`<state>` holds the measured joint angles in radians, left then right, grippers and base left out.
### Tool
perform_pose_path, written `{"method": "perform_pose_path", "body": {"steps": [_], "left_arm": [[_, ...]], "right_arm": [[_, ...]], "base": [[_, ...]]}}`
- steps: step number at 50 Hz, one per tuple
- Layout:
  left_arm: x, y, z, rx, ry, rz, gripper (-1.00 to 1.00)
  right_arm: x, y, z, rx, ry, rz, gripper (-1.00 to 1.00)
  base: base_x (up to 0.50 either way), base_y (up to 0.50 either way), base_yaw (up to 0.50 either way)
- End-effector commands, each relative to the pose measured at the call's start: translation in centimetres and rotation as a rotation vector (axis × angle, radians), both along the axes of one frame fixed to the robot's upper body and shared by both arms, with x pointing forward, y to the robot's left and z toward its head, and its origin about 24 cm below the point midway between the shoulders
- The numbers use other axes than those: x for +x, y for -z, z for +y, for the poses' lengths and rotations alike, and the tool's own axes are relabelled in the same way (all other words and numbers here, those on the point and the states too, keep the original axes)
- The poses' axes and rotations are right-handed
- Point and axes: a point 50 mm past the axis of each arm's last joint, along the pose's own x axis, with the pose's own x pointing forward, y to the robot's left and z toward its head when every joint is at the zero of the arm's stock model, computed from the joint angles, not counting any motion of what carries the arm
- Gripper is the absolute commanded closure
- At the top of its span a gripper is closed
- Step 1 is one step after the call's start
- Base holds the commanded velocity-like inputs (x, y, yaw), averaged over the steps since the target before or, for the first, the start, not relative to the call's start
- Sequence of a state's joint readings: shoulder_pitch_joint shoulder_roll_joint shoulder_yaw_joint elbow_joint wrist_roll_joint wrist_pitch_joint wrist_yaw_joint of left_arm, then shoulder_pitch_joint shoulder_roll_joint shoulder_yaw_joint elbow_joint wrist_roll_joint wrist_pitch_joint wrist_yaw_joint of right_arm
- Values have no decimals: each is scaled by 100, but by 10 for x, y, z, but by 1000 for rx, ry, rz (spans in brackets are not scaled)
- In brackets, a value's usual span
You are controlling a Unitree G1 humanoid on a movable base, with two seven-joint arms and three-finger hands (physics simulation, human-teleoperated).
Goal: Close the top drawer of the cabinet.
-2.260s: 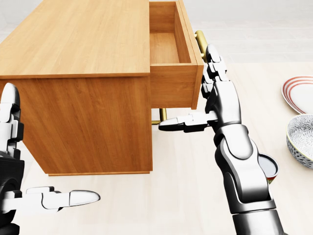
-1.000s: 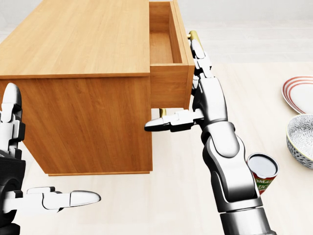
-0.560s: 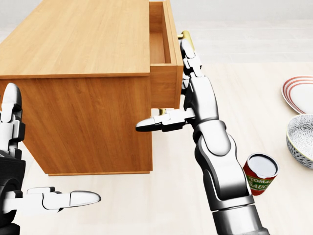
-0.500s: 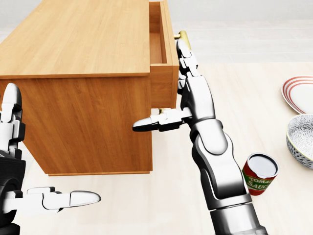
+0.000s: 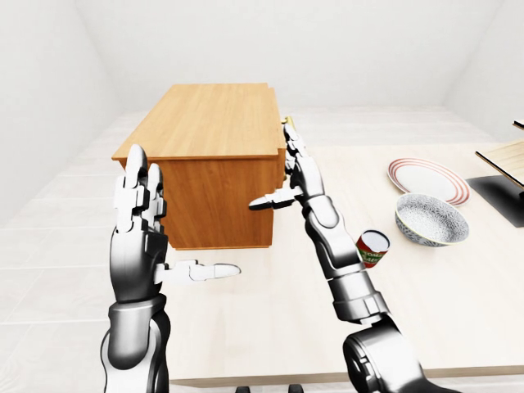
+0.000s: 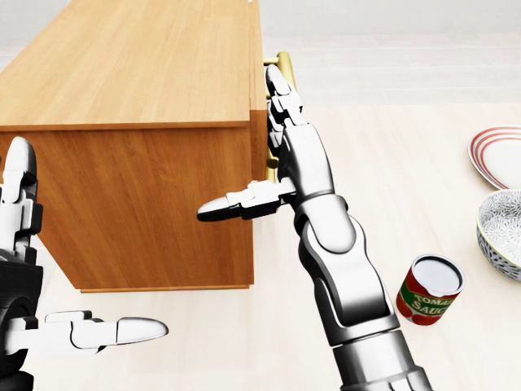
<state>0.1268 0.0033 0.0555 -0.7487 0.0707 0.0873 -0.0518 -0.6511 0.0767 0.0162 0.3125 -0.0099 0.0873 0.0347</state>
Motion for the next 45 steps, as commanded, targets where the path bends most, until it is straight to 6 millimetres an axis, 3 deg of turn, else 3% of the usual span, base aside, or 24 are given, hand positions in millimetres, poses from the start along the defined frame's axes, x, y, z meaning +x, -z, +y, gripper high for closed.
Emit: {"method": "perform_pose_path", "body": {"steps": [1, 45], "left_arm": [[0, -1, -1, 2, 4, -4, -100], [-1, -4, -2, 0, 12, -18, -100]], "right_arm": [[-4, 12, 23, 36, -129, 62, -100], [-15, 20, 74, 39, -292, 119, -100]], "base": [[0, 0, 0], [0, 0, 0]]}}
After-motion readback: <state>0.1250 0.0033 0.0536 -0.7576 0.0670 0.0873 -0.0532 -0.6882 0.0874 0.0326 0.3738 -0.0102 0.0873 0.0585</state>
